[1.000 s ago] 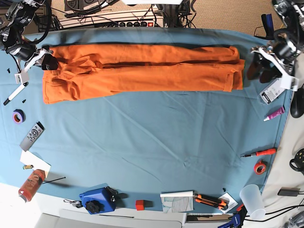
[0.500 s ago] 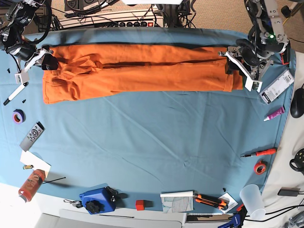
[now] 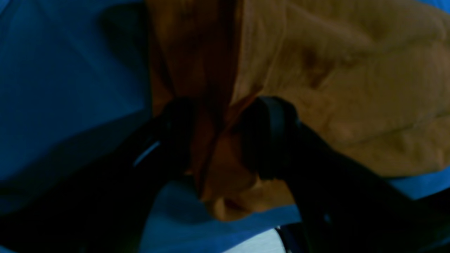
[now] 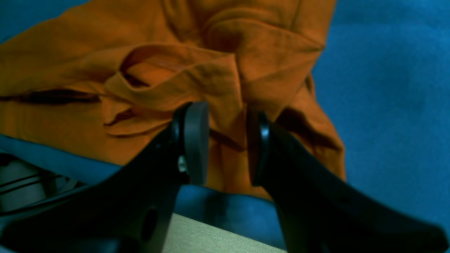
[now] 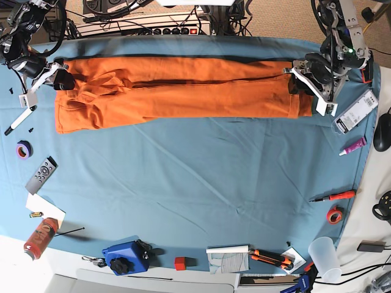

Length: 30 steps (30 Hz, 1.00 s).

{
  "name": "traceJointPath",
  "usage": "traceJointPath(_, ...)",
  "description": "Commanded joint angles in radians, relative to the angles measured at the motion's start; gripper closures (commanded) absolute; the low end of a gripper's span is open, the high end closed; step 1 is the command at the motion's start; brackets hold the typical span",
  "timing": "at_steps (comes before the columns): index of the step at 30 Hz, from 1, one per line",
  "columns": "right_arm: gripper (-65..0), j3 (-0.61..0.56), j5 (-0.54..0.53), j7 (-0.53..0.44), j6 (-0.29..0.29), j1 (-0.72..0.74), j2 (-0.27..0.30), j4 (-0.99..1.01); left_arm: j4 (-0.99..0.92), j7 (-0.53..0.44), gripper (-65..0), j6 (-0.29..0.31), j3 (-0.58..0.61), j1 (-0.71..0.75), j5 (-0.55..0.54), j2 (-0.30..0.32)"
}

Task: Layout the t-shirt on the table in an organized manner, then fold the t-shirt properly
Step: 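Grasp the strip end with the left gripper and fold it toward the right gripper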

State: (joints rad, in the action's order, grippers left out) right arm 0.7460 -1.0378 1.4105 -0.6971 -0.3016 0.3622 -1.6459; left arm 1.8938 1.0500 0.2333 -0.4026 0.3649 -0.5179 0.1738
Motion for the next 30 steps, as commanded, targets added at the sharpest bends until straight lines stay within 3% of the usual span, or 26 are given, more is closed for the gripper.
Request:
traceJointPath(1, -18.5, 0.010, -0.016, -0.014, -0.001, 0.005, 0.021, -0.016, -0.013, 0.108, -30.2, 0.000, 0.003, 0.014, -0.024, 0.002)
traceJointPath(5, -18.5, 0.010, -0.016, -0.014, -0.001, 0.005, 0.021, -0.016, -0.013, 0.170, -29.7, 0.075, 0.003, 0.021, -0.185, 0.001)
traceJointPath(10, -18.5, 0.010, -0.016, -0.014, -0.001, 0.005, 0.020, -0.016, -0.013, 0.182, -27.7, 0.109, 0.003, 0.020, -0.267, 0.001)
traceJointPath(13, -18.5, 0.010, -0.016, -0.014, -0.001, 0.005, 0.020, -0.016, -0.013, 0.156, -19.4, 0.108, 0.003, 0.019, -0.262, 0.001)
traceJointPath(17, -18.5, 0.010, -0.016, -0.014, -0.001, 0.005, 0.020, -0.016, -0.013, 0.125, 0.0, 0.101, 0.003, 0.006, -0.206, 0.001)
traceJointPath(26, -18.5, 0.026, -0.020, -0.042, -0.001, 0.028, 0.020, -0.016, -0.013, 0.119, 0.0, 0.100, -0.062, -0.087, -0.125, 0.015)
traceJointPath(30, -18.5, 0.078, -0.020, -0.042, -0.001, 0.087, 0.020, -0.016, -0.013, 0.104, 0.0, 0.106, -0.144, -0.099, -0.126, 0.068)
